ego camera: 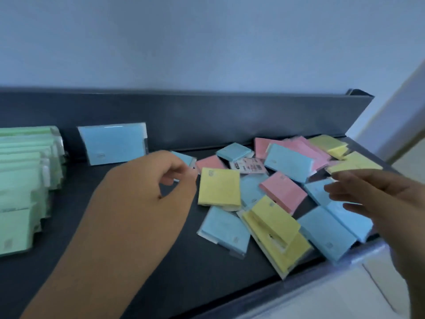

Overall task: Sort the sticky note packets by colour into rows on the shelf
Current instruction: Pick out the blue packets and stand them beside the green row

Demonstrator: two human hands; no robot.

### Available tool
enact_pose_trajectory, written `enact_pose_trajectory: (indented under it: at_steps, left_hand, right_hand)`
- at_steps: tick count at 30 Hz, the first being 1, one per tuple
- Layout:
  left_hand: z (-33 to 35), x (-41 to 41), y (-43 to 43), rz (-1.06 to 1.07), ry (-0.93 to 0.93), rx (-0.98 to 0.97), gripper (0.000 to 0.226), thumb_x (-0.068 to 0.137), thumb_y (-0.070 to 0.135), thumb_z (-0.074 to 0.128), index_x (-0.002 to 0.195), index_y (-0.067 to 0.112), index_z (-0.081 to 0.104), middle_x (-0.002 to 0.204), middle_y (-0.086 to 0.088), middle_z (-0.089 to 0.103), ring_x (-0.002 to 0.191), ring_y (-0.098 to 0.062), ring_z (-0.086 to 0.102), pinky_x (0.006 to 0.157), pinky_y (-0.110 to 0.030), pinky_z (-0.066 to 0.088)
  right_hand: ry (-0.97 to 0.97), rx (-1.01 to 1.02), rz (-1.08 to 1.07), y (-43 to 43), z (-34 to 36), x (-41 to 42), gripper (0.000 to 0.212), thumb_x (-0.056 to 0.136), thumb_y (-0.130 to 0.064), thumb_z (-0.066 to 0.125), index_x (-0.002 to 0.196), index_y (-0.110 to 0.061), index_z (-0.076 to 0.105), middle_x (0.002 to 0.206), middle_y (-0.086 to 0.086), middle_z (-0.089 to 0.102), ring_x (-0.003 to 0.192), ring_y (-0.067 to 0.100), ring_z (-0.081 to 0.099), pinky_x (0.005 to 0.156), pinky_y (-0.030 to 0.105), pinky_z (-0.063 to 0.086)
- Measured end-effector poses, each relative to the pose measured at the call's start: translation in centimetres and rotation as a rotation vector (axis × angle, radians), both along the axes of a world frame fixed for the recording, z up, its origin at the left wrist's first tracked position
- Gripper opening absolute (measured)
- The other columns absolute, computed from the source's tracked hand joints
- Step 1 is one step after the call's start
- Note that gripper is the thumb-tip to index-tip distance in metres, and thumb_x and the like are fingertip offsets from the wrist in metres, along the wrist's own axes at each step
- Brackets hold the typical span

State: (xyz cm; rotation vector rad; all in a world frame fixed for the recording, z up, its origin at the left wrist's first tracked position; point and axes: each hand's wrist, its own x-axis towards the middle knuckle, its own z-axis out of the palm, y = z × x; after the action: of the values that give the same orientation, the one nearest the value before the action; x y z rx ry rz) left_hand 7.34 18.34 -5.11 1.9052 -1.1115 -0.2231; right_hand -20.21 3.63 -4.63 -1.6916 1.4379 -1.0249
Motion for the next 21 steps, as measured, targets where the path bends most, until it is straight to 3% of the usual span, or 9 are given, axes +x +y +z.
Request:
enact_pose_trajectory:
  at_steps: [3,7,9,12,15,18,21]
  left_hand:
    - [-1.2,-2.6,-1.5,-0.029,0.005,0.022,0.026,0.082,0.052,0.052,0.094,0.037,0.070,0.085,0.027,0.067,0.086,0.007,0.060,0.078,-0.016,0.047]
    - [-3.1,-5.2,-3.7,-0.013,0.038,0.081,0.027,0.083,0.052,0.052,0.099,0.038,0.069,0.097,0.027,0.066,0.088,0.008,0.059,0.080,-0.022,0.050]
    - [-3.7,-6.7,-4.8,0.045,0.036,0.066,0.024,0.083,0.052,0.051,0.095,0.040,0.068,0.099,0.027,0.066,0.086,0.010,0.058,0.076,-0.022,0.048]
    - [-3.8,-10.2,-6.8,0.126,0.035,0.035,0.017,0.086,0.049,0.054,0.091,0.040,0.068,0.098,0.029,0.064,0.094,0.017,0.052,0.073,-0.016,0.043]
    - [-3.0,-14.4,-9.2,0.162,-0.052,0.025,0.019,0.087,0.047,0.055,0.097,0.039,0.069,0.097,0.032,0.062,0.088,0.015,0.052,0.071,-0.012,0.037]
    - [-2.1,-18.7,-12.0,0.182,-0.119,0.021,0.020,0.085,0.049,0.056,0.097,0.038,0.069,0.095,0.032,0.060,0.085,0.000,0.053,0.071,-0.011,0.035]
    - [-1.4,-22.2,-14.4,0.149,-0.175,0.079,0.027,0.082,0.053,0.055,0.100,0.038,0.068,0.090,0.033,0.056,0.079,-0.003,0.047,0.069,-0.006,0.029]
  right_hand:
    - [0.076,0.017,0.049,-0.5,0.1,-3.5,0.012,0.091,-0.032,0.071,0.096,-0.027,0.081,0.092,0.001,0.081,0.093,0.019,0.076,0.084,0.045,0.062]
    - [0.168,-0.006,0.119,-3.2,-0.1,-7.4,0.044,0.069,-0.059,0.069,0.103,-0.032,0.080,0.098,-0.002,0.081,0.101,0.018,0.075,0.085,0.038,0.057]
    - [0.247,-0.039,0.163,-5.4,-0.8,-9.5,0.050,0.068,-0.065,0.069,0.110,-0.037,0.077,0.102,-0.010,0.080,0.103,0.014,0.073,0.086,0.038,0.055]
    - [0.277,-0.059,0.253,-8.8,-1.5,-12.2,0.047,0.073,-0.064,0.070,0.114,-0.042,0.074,0.105,-0.016,0.078,0.102,0.008,0.073,0.087,0.037,0.054]
    - [0.259,-0.092,0.322,-11.1,-1.8,-14.3,0.037,0.076,-0.063,0.071,0.110,-0.047,0.074,0.104,-0.022,0.077,0.099,0.003,0.072,0.087,0.033,0.054]
    - [0.255,-0.110,0.366,-12.9,-2.0,-16.4,0.020,0.080,-0.047,0.074,0.100,-0.047,0.076,0.100,-0.031,0.074,0.098,-0.001,0.069,0.075,0.027,0.056]
    - [0.285,-0.104,0.461,-13.4,-2.2,-17.5,0.024,0.073,-0.052,0.077,0.096,-0.051,0.074,0.102,-0.040,0.067,0.100,-0.012,0.062,0.083,0.015,0.046]
